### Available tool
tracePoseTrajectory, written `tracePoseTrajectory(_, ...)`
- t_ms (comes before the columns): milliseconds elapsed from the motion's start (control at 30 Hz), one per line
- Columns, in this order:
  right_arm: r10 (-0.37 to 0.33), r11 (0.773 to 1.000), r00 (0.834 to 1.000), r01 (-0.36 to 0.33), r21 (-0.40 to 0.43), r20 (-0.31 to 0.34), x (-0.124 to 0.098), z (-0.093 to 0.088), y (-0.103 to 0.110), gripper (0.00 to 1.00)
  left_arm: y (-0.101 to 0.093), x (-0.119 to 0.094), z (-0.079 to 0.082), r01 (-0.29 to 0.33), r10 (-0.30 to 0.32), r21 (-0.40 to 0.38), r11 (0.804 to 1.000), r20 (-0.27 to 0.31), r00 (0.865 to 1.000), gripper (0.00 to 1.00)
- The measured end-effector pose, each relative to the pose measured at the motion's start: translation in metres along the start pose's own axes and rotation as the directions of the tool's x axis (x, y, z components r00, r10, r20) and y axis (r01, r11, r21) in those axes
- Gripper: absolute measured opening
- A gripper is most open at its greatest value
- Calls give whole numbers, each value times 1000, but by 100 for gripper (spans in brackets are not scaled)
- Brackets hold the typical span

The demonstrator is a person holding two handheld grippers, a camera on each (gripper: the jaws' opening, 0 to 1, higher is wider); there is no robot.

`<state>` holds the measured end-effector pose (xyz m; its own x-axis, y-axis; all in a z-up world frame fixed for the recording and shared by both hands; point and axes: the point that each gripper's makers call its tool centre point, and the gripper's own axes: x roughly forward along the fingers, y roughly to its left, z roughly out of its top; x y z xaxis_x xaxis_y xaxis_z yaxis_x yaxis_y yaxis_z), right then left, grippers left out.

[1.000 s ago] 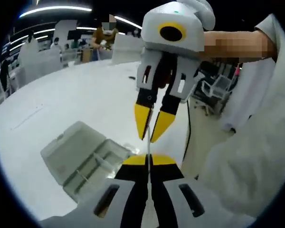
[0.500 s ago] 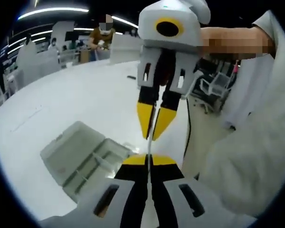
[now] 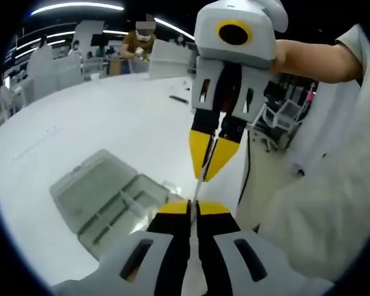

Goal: Insert the divider into the dual guide fixture by aligning both edges with the guide slots and pushing it downward to the bottom, including one-sided entry, uneven engagement, binding, and posture correction.

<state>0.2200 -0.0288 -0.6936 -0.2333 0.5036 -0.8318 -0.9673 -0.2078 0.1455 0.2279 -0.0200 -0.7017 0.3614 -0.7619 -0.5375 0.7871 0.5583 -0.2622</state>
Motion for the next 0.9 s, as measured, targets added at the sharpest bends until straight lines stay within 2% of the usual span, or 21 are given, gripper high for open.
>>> tracePoseTrajectory(167,2,997,1000,-2,81,-5,0,1,1,0,0,0,-2,1,-1,-22,1000,-1,1000,1)
tracePoseTrajectory(333,4,994,1000,-1,108,-24,2,0,2,0,-1,2,-4,6,-6,-26,1000,-13,1000,2)
tracePoseTrajectory(367,7,989,1000,-2,151,-28,2,0,3,0,-2,2,-5,5,-6,-28,1000,-15,1000,2)
tracePoseTrajectory(500,7,978,1000,-4,209,-11,1,2,2,0,0,2,-5,5,-6,-41,999,-17,1000,3)
tracePoseTrajectory(700,-4,973,1000,8,229,-20,2,3,2,0,1,3,-6,6,-7,-54,999,-22,1000,3)
tracePoseTrajectory(767,-3,960,1000,8,280,-20,3,3,2,0,0,3,-8,6,-8,-50,999,-29,1000,4)
tracePoseTrajectory(900,-4,960,1000,9,279,-19,2,4,2,0,0,3,-9,6,-8,-57,998,-32,999,4)
